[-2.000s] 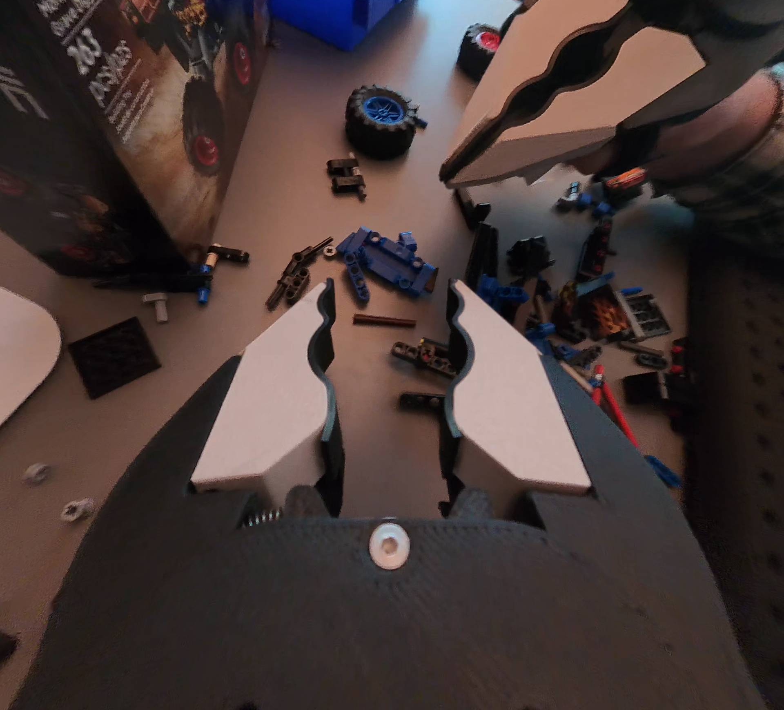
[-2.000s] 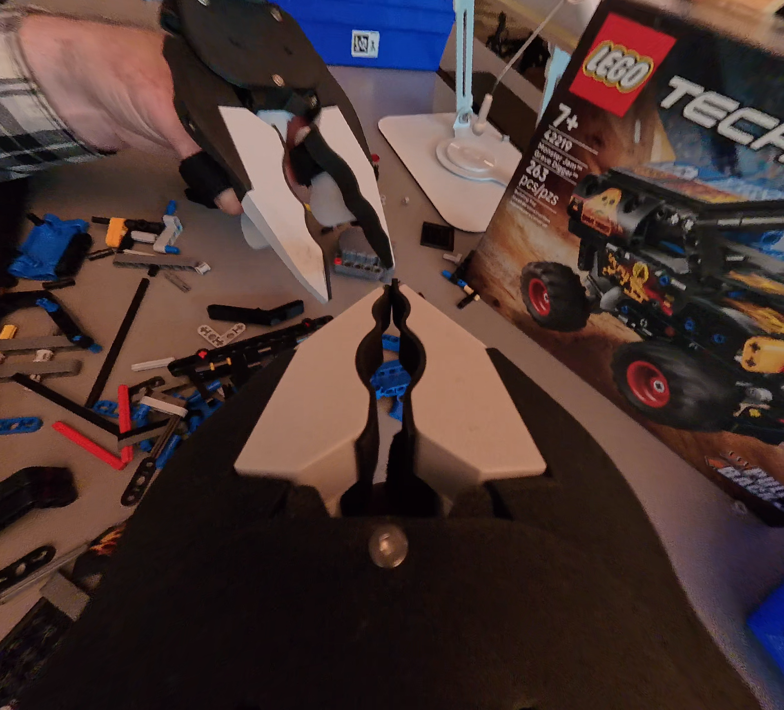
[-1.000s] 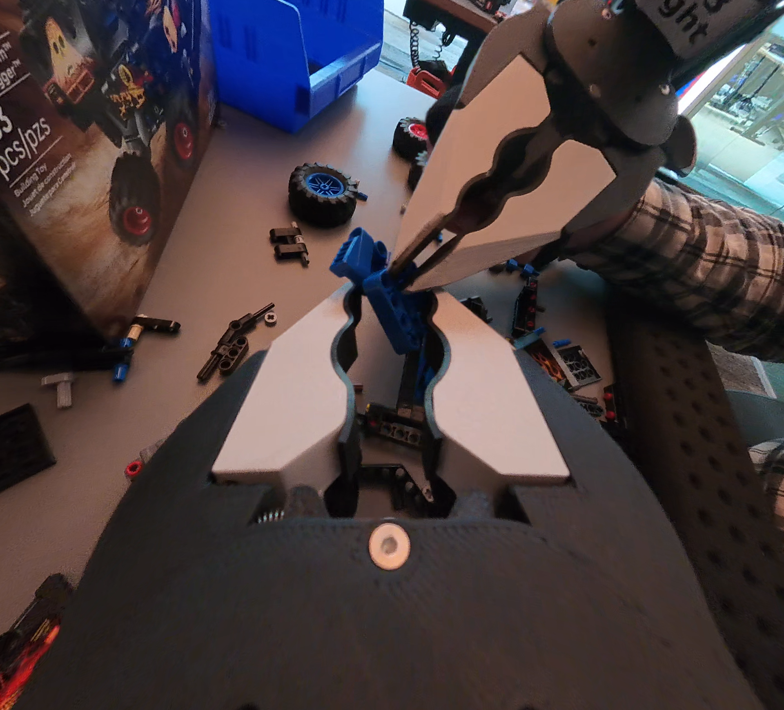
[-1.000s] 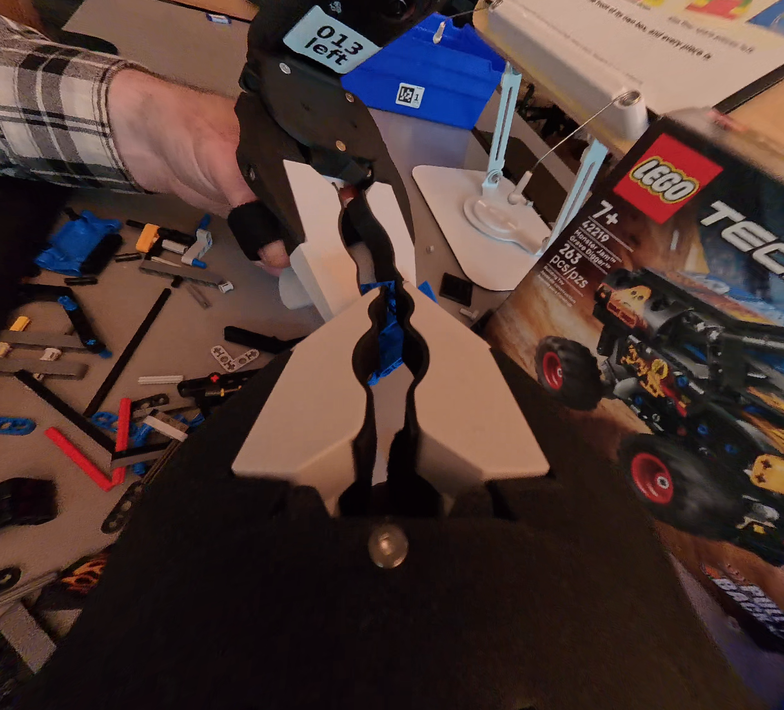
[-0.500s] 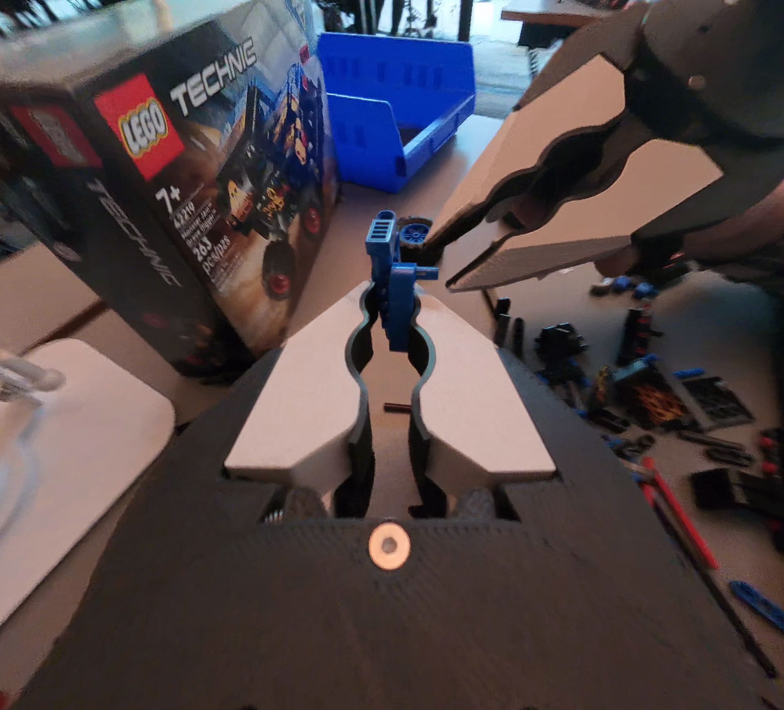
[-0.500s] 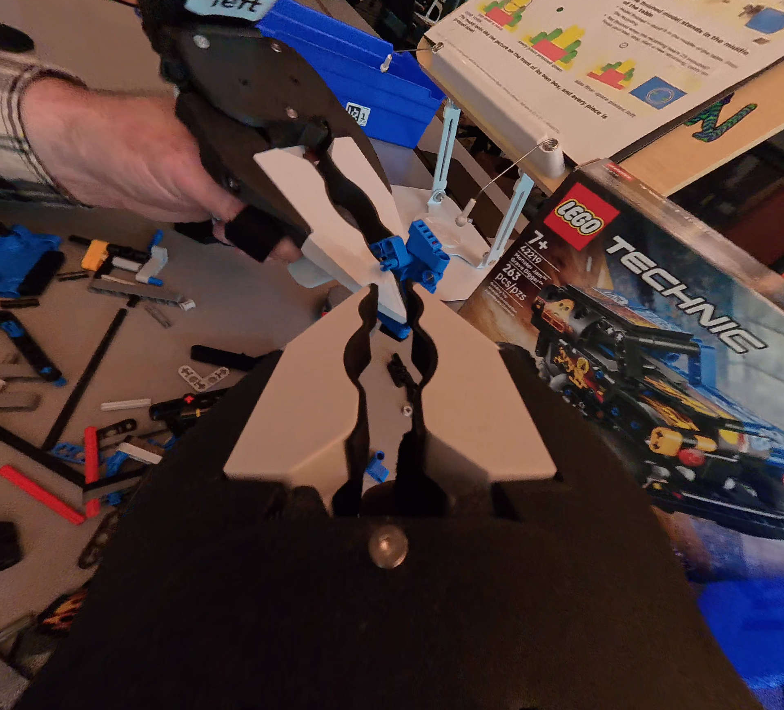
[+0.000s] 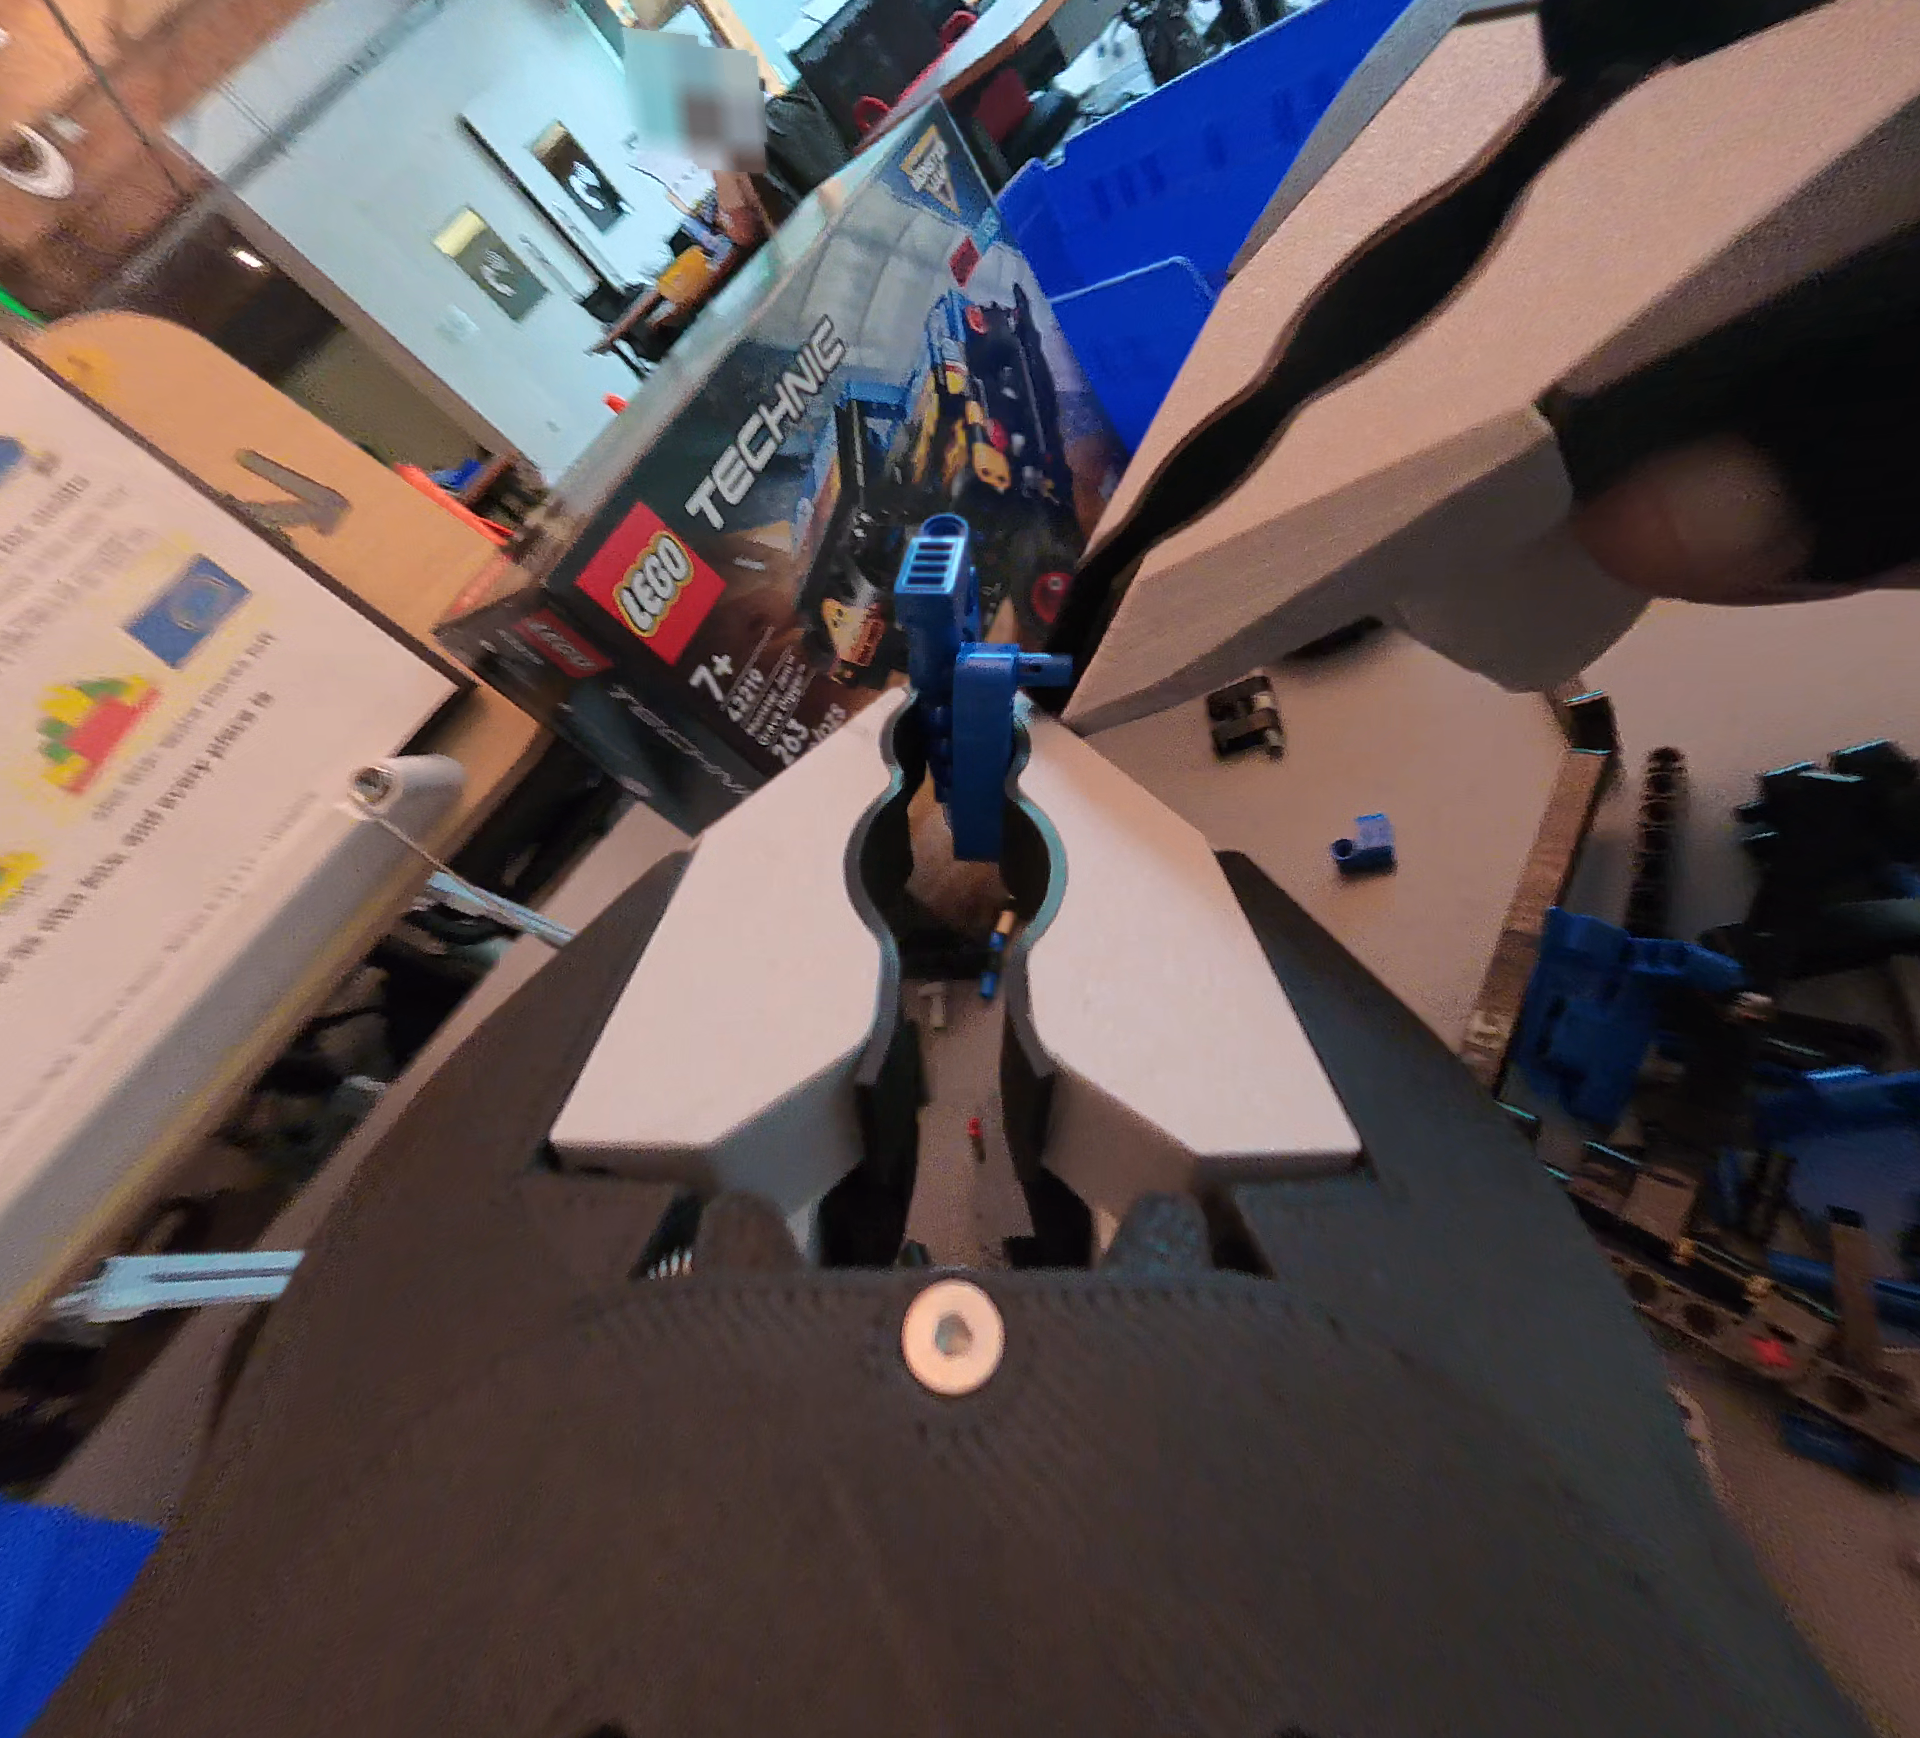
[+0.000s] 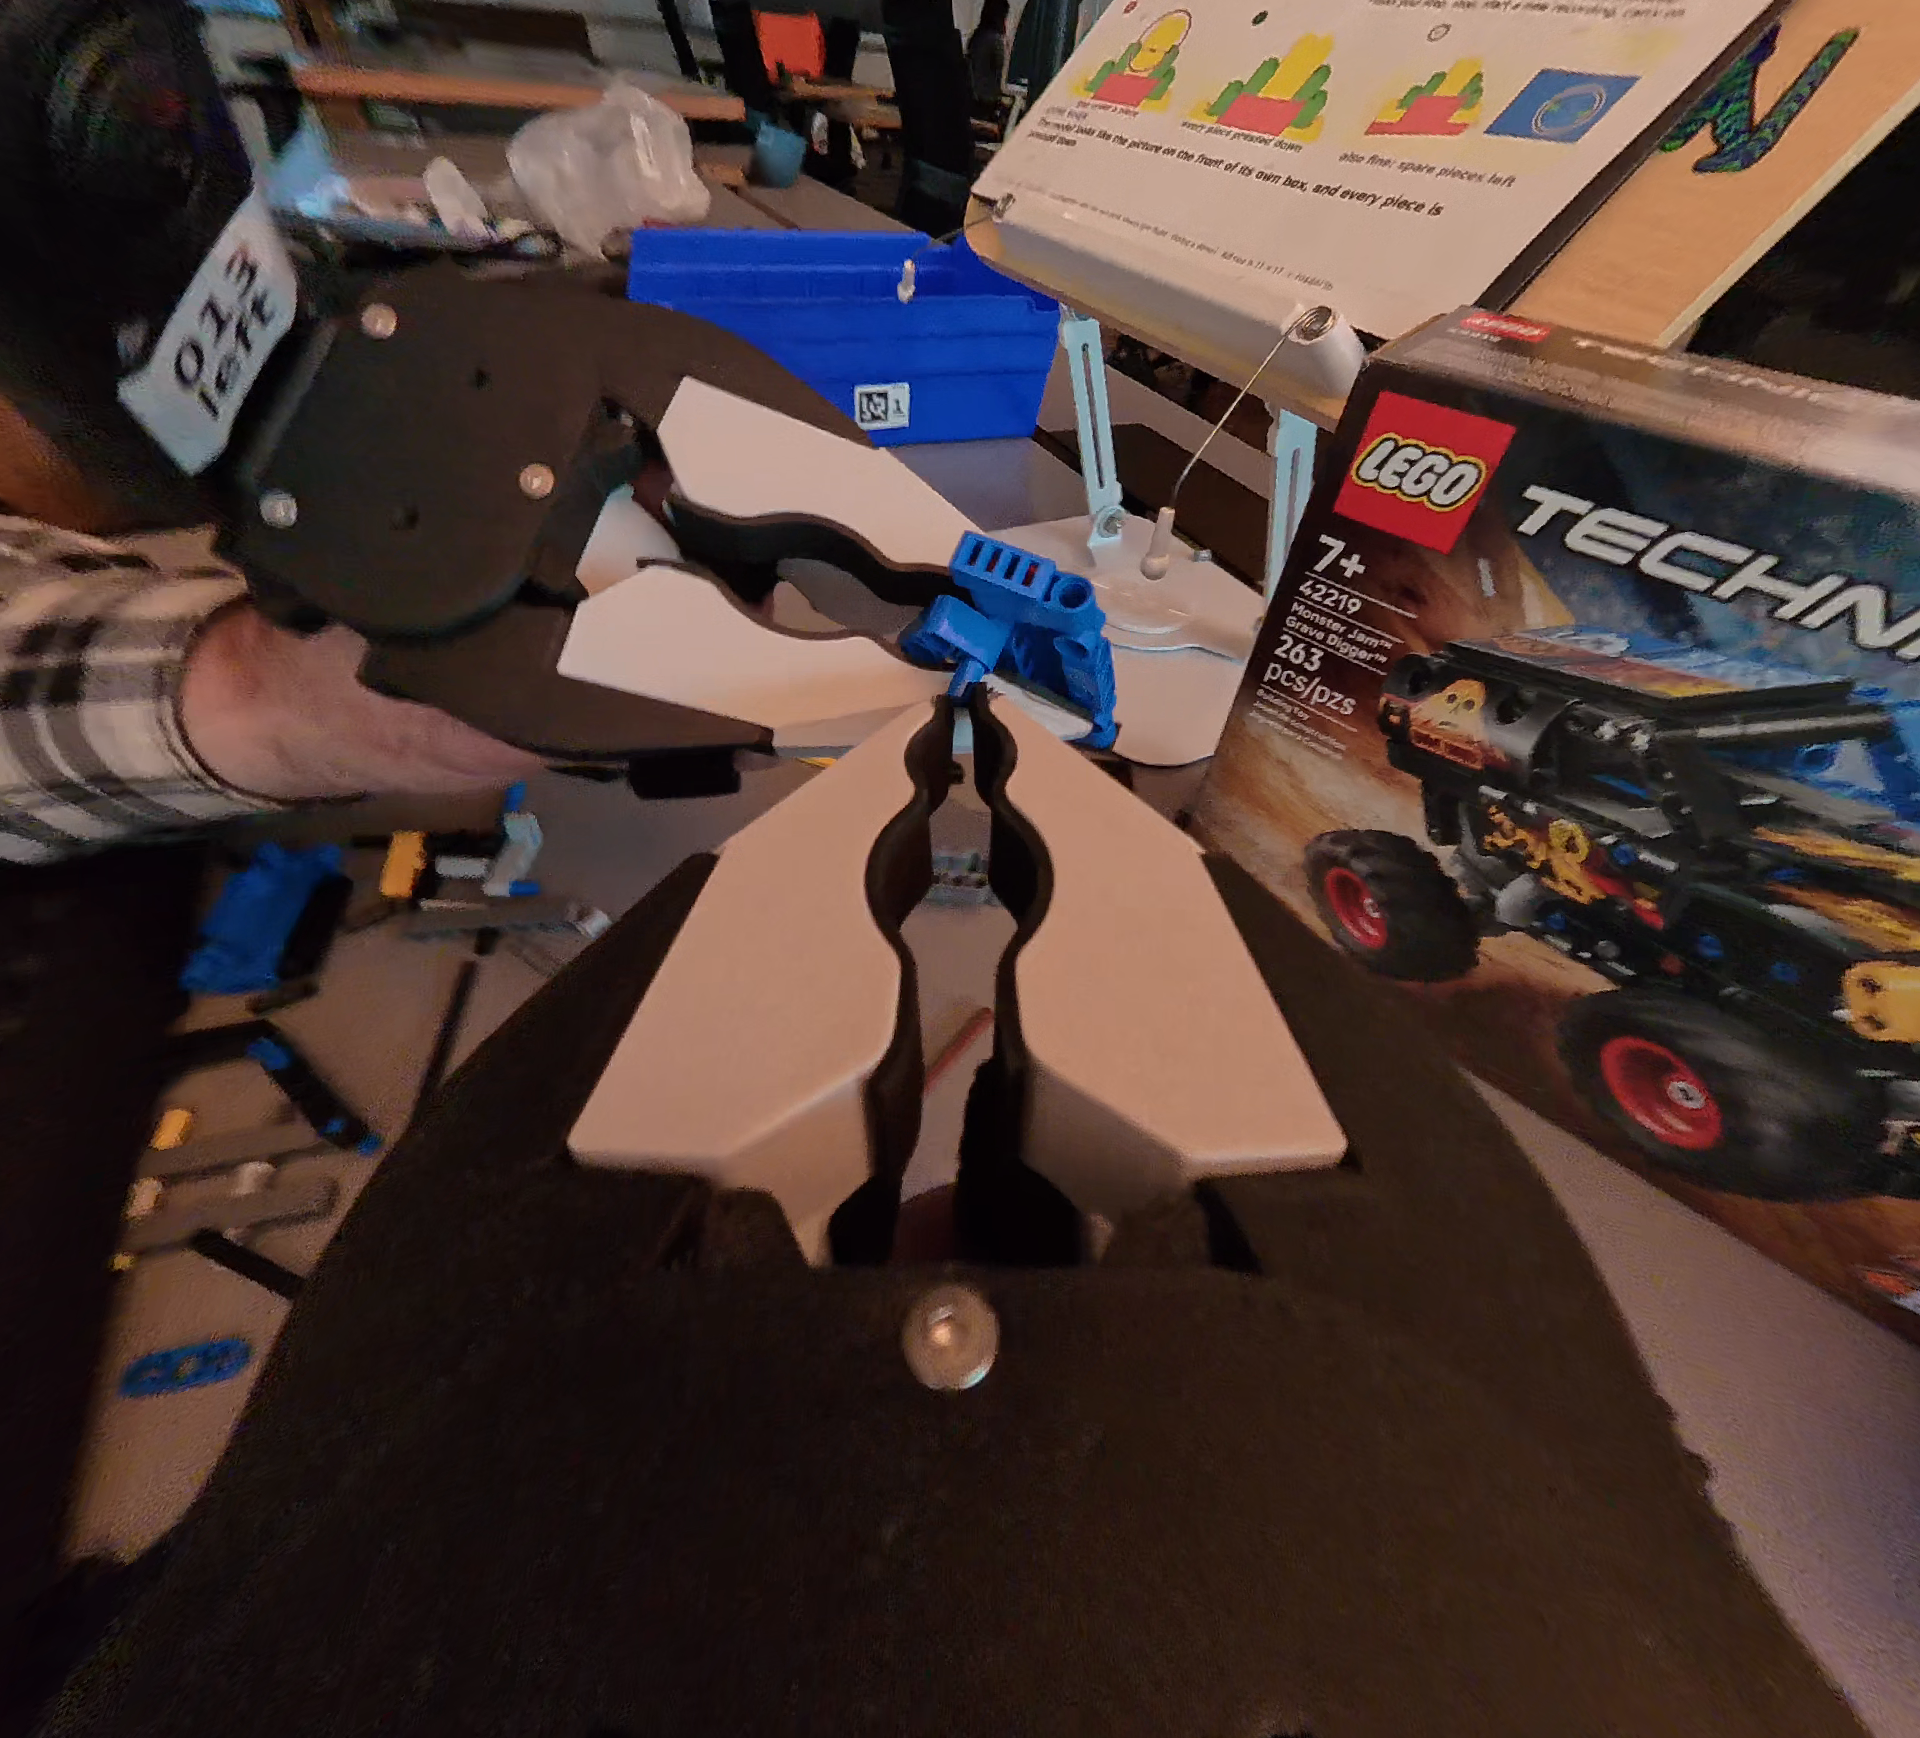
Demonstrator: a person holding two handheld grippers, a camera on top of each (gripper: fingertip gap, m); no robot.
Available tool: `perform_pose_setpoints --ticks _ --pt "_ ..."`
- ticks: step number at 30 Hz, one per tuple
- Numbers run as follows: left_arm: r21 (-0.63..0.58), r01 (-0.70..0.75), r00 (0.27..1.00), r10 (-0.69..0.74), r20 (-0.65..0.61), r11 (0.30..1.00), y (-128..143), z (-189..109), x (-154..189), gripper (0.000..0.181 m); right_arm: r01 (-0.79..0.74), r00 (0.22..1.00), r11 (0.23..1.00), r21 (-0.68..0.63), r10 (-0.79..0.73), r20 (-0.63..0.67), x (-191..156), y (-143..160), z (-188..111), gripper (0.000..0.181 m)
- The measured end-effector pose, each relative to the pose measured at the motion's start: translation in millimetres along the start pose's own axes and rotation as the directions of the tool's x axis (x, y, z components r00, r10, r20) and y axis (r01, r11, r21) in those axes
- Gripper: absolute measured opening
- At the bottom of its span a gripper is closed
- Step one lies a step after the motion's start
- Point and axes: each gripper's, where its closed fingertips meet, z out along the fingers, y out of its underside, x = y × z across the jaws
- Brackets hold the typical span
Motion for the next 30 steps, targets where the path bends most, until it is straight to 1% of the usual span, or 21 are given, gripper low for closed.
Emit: perform_pose_setpoints --ticks 2,4,6,7,9,10,11,13,15,18,20,25,28,30 --pt "0.005 -0.043 0.998 0.043 0.035 0.999 -2.6 -0.5 -2.3 0.008 -0.075 0.997 0.997 0.02 0.074 0.031 -0.1 -1.5 -0.7 0.001" --pt "-0.002 -0.123 0.989 0.122 0.088 0.992 -5.3 -1.4 -6.1 0.007 -0.168 0.983 0.985 0.037 0.165 0.075 -0.8 -3.0 -1.2 0.001" --pt "-0.002 -0.165 0.98 0.164 0.114 0.986 -8.5 -2.1 -7.6 0.007 -0.221 0.971 0.974 0.05 0.215 0.108 -1.2 -4.7 -2.7 0.001" --pt "-0.004 -0.188 0.974 0.187 0.127 0.982 -9.5 -2.4 -8.6 0.007 -0.238 0.965 0.97 0.052 0.231 0.12 -1.6 -5.3 -3.3 0.002" --pt "-0.017 -0.23 0.962 0.23 0.147 0.973 -8.8 -2.3 -9.7 0.007 -0.274 0.953 0.96 0.063 0.262 0.15 -3.6 -9.0 -4.7 0.01" --pt "-0.012 -0.242 0.958 0.241 0.157 0.97 -10.1 -3.1 -10.1 0.007 -0.289 0.948 0.955 0.063 0.276 0.157 -3.7 -10.0 -5.3 0.01" --pt "-0.002 -0.249 0.956 0.246 0.16 0.969 -12.9 -4.4 -9.7 0.007 -0.29 0.949 0.955 0.069 0.278 0.15 -2.2 -10.4 -5.8 0.003" --pt "-0.014 -0.295 0.937 0.292 0.191 0.955 -16.5 -6.2 -12.0 0.007 -0.316 0.94 0.945 0.084 0.299 0.166 -2.4 -13.1 -7.0 0.003" --pt "-0.015 -0.302 0.935 0.299 0.193 0.953 -17.0 -6.2 -11.6 0.007 -0.327 0.935 0.941 0.088 0.309 0.173 -2.9 -13.8 -7.5 0.002" --pt "-0.023 -0.334 0.921 0.331 0.205 0.942 -18.3 -7.2 -12.0 0.007 -0.291 0.949 0.953 0.081 0.278 0.146 -3.1 -13.4 -8.2 0.001" --pt "-0.034 -0.323 0.923 0.323 0.208 0.946 -17.9 -7.7 -13.6 0.007 -0.262 0.96 0.962 0.078 0.253 0.118 -2.5 -13.5 -7.6 0.001" --pt "-0.03 -0.228 0.956 0.23 0.182 0.973 -18.6 -10.6 -17.1 0.006 -0.162 0.987 0.984 0.073 0.16 0.034 -3.6 -18.0 -6.2 0.001" --pt "0.001 -0.128 0.982 0.127 0.142 0.992 -18.7 -11.7 -17.2 0.006 -0.051 0.998 0.998 0.045 0.052 -0.034 -4.6 -19.3 -5.2 0.001" --pt "0.007 -0.125 0.982 0.122 0.146 0.992 -19.9 -13.1 -19.2 0.007 0.066 0.993 0.998 -0.003 -0.066 -0.096 -4.3 -19.5 -4.7 0.001"
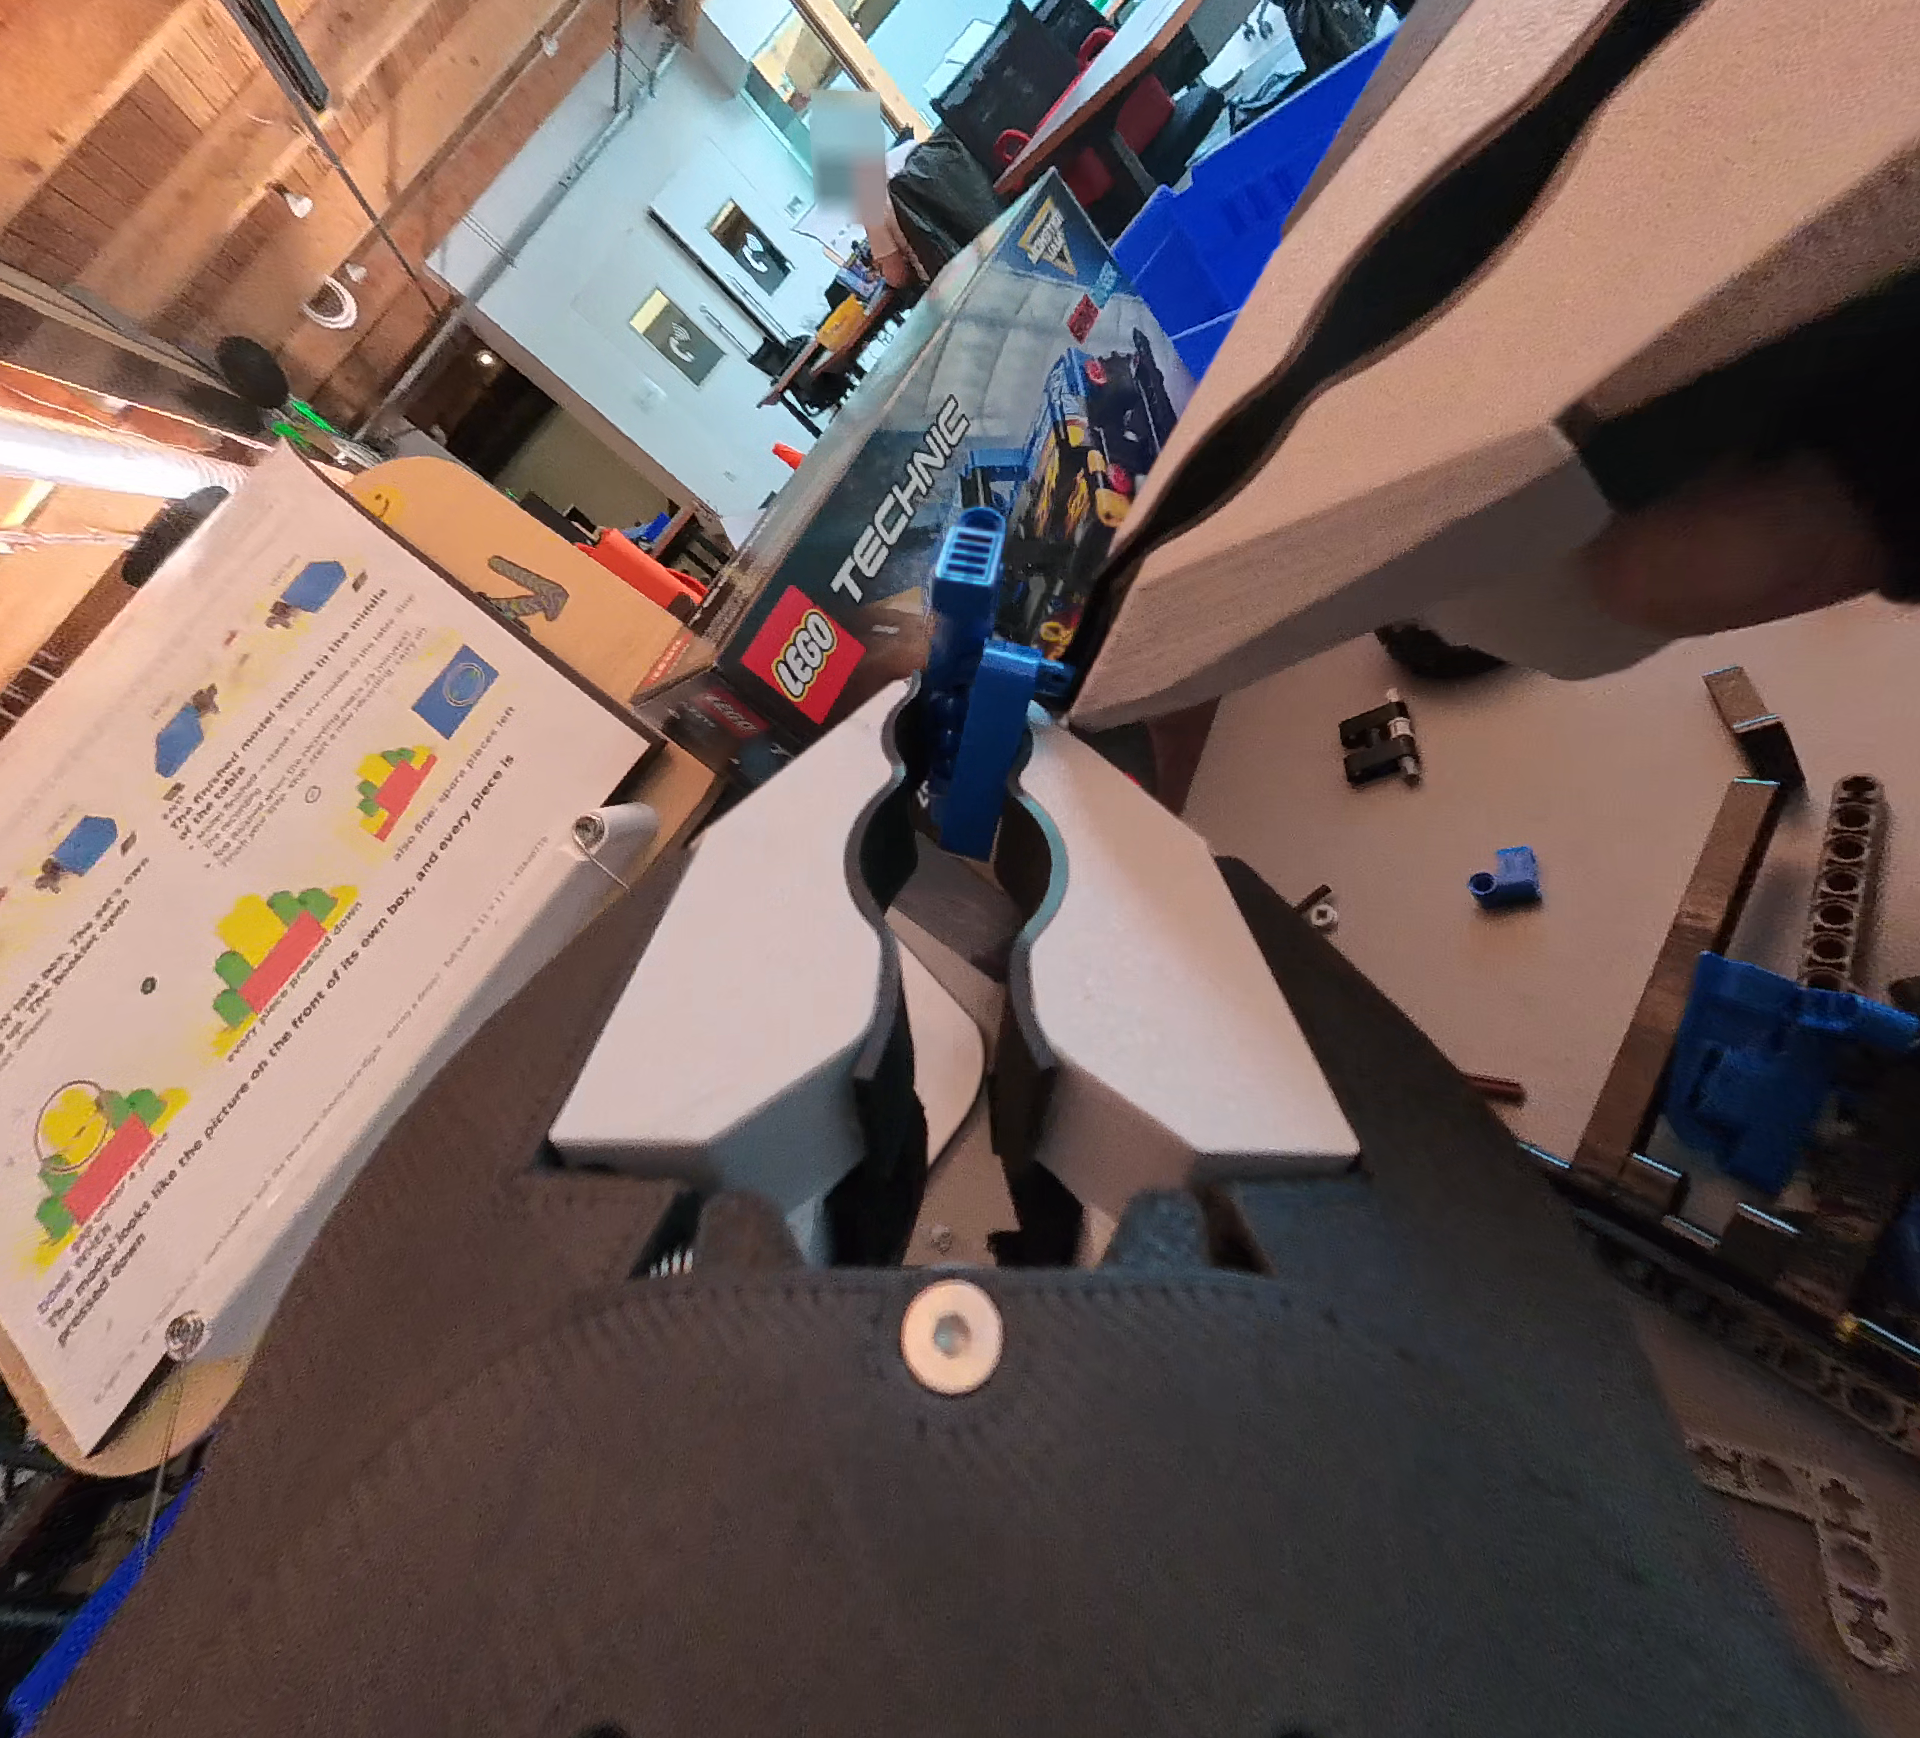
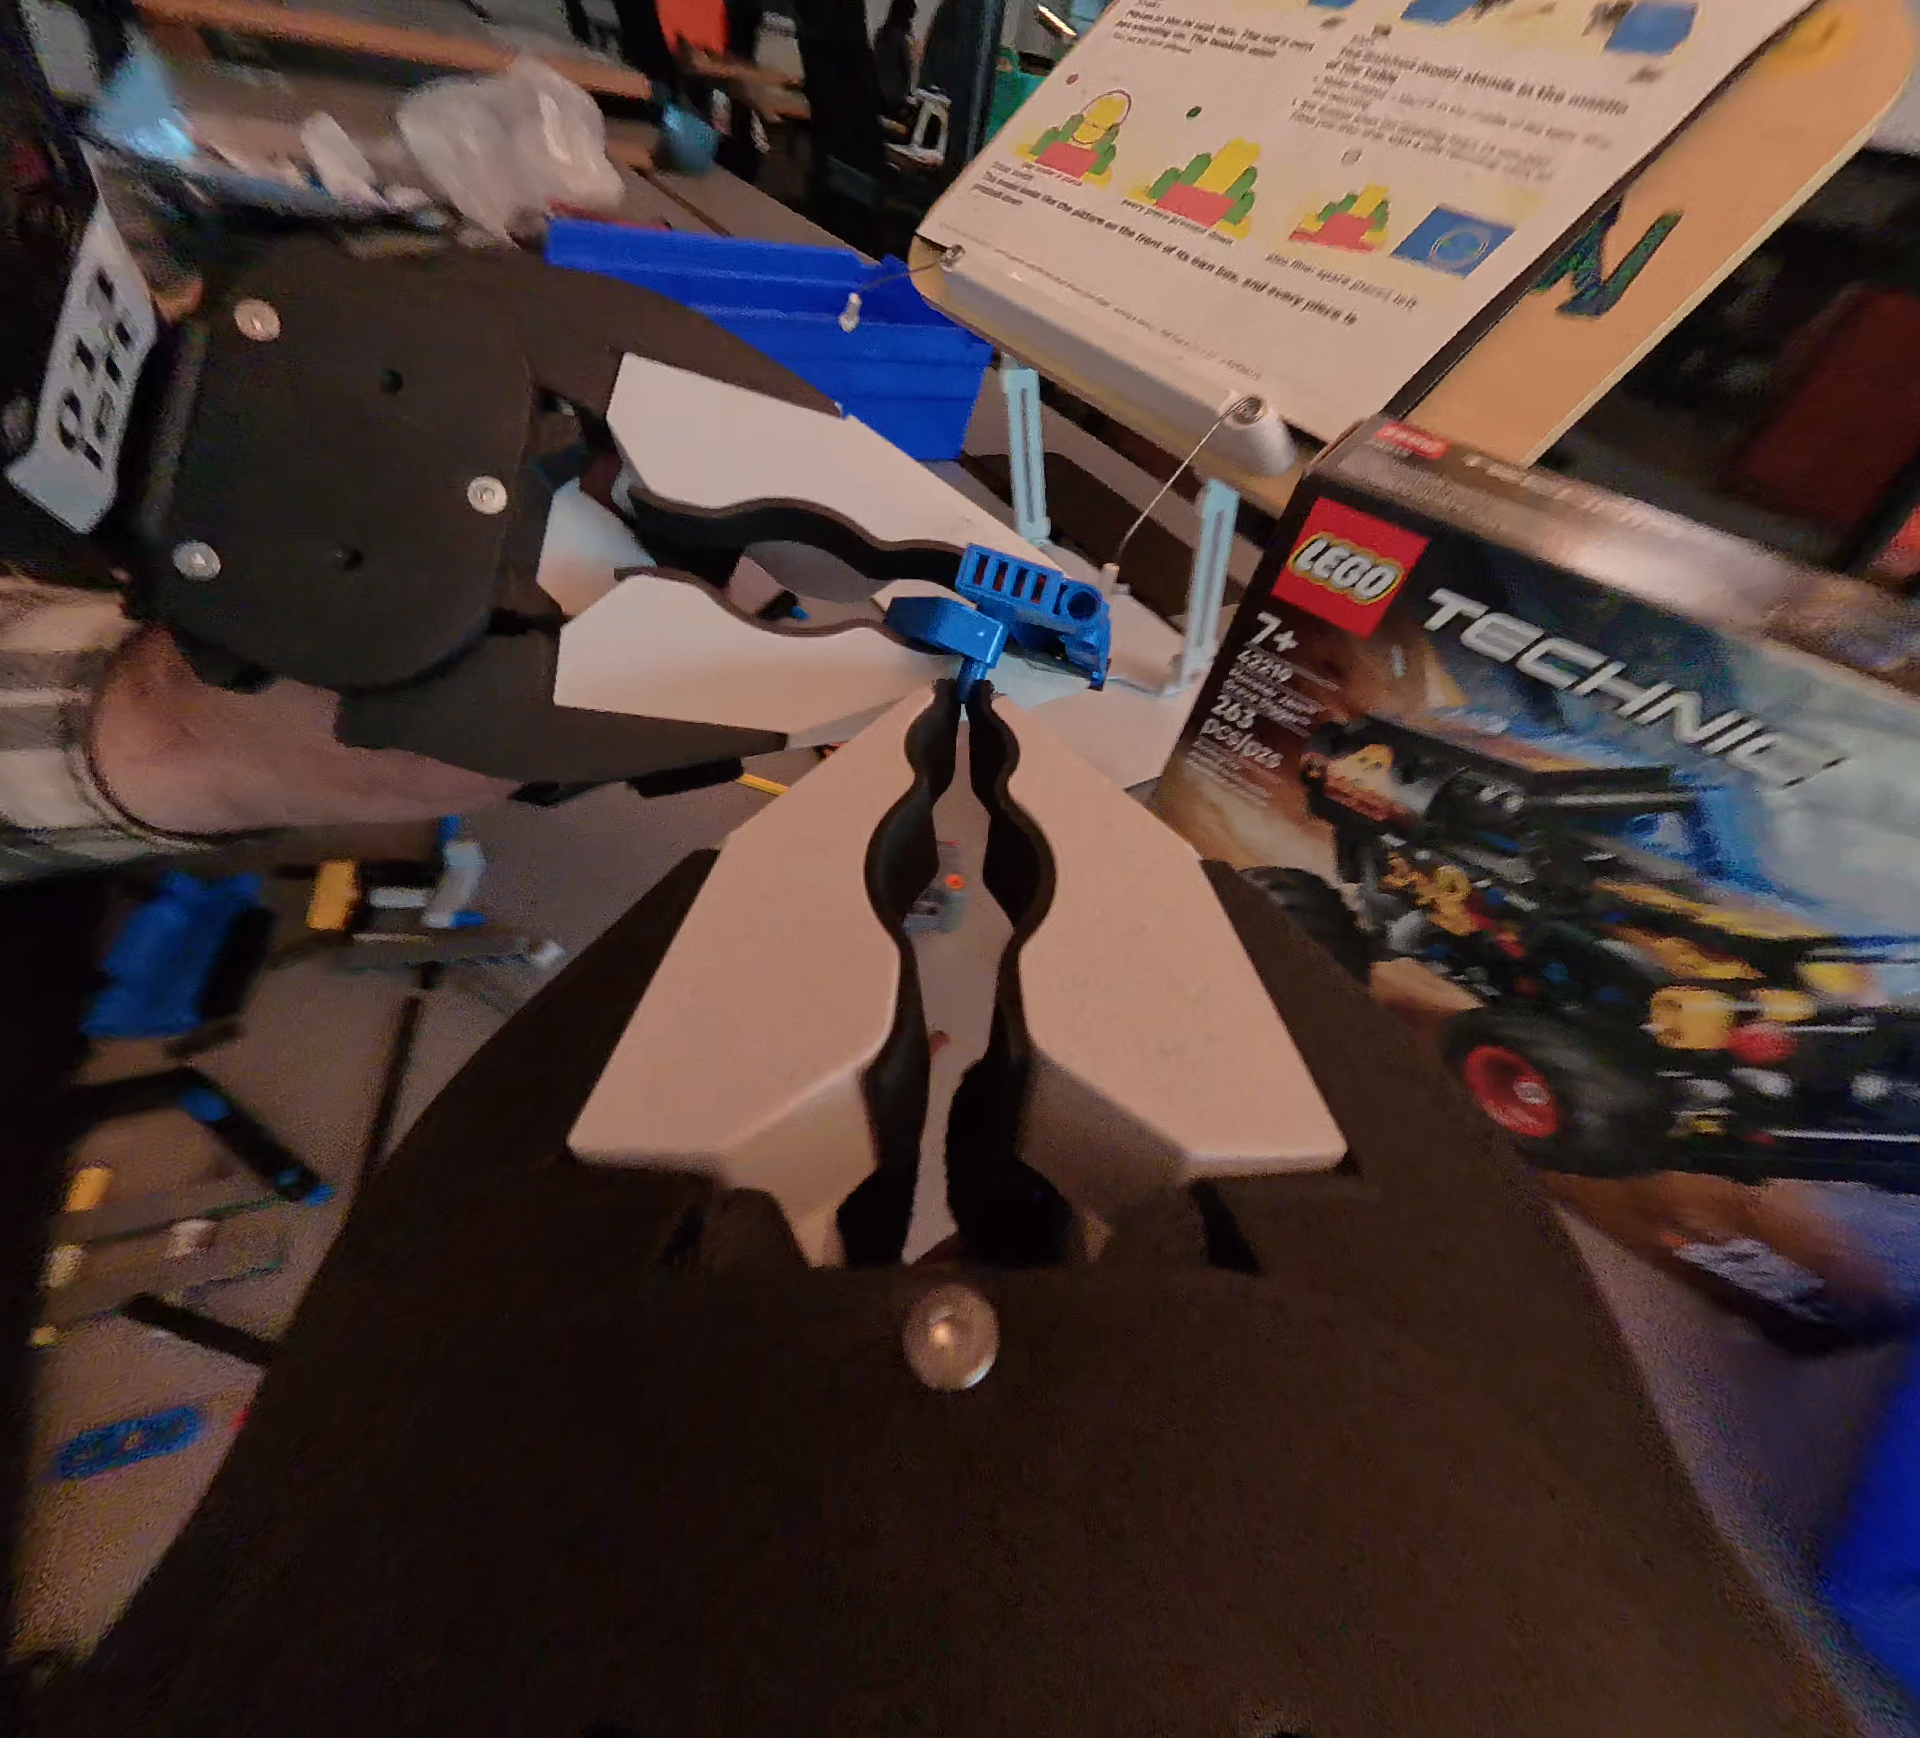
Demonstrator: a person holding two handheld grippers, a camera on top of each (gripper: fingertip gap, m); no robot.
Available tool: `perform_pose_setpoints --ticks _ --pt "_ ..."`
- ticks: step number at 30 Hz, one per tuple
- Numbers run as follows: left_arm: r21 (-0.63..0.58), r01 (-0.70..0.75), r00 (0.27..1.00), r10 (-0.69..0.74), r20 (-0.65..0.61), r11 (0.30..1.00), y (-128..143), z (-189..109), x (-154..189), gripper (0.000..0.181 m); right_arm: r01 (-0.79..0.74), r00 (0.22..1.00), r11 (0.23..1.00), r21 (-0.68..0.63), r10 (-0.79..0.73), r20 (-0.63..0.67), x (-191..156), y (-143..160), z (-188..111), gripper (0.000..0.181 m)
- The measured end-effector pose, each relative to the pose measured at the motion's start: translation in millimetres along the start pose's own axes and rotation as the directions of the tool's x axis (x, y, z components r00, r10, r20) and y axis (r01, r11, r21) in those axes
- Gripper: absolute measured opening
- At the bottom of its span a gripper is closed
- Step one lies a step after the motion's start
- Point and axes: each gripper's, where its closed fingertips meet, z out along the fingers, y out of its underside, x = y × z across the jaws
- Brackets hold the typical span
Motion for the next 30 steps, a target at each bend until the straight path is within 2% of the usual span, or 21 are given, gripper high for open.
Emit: perform_pose_setpoints --ticks 2,3,4,5,7,8,11,14,20,23,27,30 --pt "0.001 0.093 0.995 -0.093 0.029 0.996 1.2 -0.7 -10.2 0.007 0.148 0.987 0.987 -0.058 -0.151 -0.06 -1.2 1.4 -1.0 0.0" --pt "0.023 0.166 0.983 -0.167 0.079 0.986 3.8 -4.3 -36.1 0.007 0.205 0.975 0.972 -0.116 -0.213 -0.06 -4.4 12.2 0.2 0.0" --pt "0.028 0.255 0.96 -0.257 0.114 0.966 12.3 -10.3 -66.1 0.007 0.181 0.982 0.975 -0.131 -0.186 -0.029 -10.1 22.5 1.8 0.0" --pt "0.045 0.253 0.96 -0.257 0.115 0.966 14.1 -16.4 -79.4 0.006 0.127 0.991 0.986 -0.106 -0.13 -0.017 -9.4 22.9 2.0 0.0" --pt "0.024 0.21 0.975 -0.211 0.074 0.977 16.8 -16.4 -58.8 0.007 0.052 0.999 0.999 0.005 -0.052 -0.009 0.3 0.5 -0.4 0.0" --pt "0.023 0.183 0.981 -0.184 0.053 0.983 14.1 -14.7 -44.4 0.007 -0.011 0.999 1.0 0.028 0.01 0.038 -2.1 -3.9 2.1 0.0" --pt "0.047 0.045 0.996 -0.049 0.077 0.998 -2.9 -11.9 -36.1 0.007 -0.117 0.985 0.99 0.083 0.104 0.14 -16.1 -10.2 2.1 0.0" --pt "0.033 -0.044 0.997 0.042 0.065 0.998 -2.5 -3.9 -17.3 0.007 -0.182 0.978 0.973 0.145 0.163 0.131 -8.7 -21.5 -7.6 0.0" --pt "0.038 -0.135 0.987 0.131 0.093 0.99 -12.2 -2.6 -7.9 0.007 -0.231 0.97 0.967 0.108 0.22 0.103 1.6 -11.7 -5.7 0.013" --pt "0.046 -0.154 0.984 0.149 0.093 0.987 -14.7 -2.4 -2.8 0.007 -0.241 0.968 0.963 0.122 0.229 0.104 2.7 -13.9 -7.6 0.004" --pt "0.044 -0.215 0.971 0.209 0.115 0.976 -17.7 -2.8 -2.2 0.007 -0.268 0.959 0.955 0.124 0.253 0.125 3.0 -14.0 -10.2 0.002" --pt "0.033 -0.19 0.978 0.187 0.093 0.981 -18.1 -3.6 -0.3 0.006 -0.177 0.982 0.979 0.102 0.169 0.082 2.1 -12.8 -11.9 0.001"
